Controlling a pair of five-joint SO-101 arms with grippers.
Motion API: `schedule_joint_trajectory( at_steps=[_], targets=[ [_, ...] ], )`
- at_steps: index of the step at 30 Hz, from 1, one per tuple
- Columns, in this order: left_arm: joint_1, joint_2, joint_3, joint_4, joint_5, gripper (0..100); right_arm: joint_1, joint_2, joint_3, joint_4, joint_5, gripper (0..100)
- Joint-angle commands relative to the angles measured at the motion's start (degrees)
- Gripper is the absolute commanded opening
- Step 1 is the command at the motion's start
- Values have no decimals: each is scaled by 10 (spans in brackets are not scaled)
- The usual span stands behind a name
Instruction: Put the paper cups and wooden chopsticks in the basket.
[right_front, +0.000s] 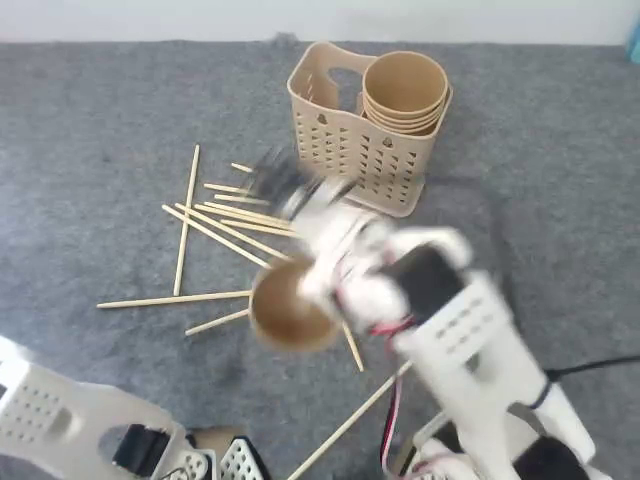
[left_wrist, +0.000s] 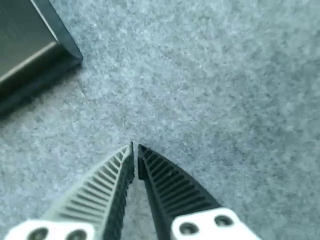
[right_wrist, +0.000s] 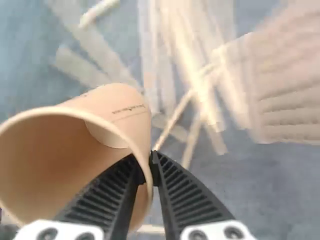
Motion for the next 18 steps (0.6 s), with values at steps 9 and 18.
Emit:
schedule_joint_trajectory(
  at_steps=[9,18],
  targets=[
    [6,-3,-22,-23,-7,16,206,276,-554,-11,-166,8],
    [-4,-3,-22,-33,-8,16,298,433,-756,-7,-182,8]
  ],
)
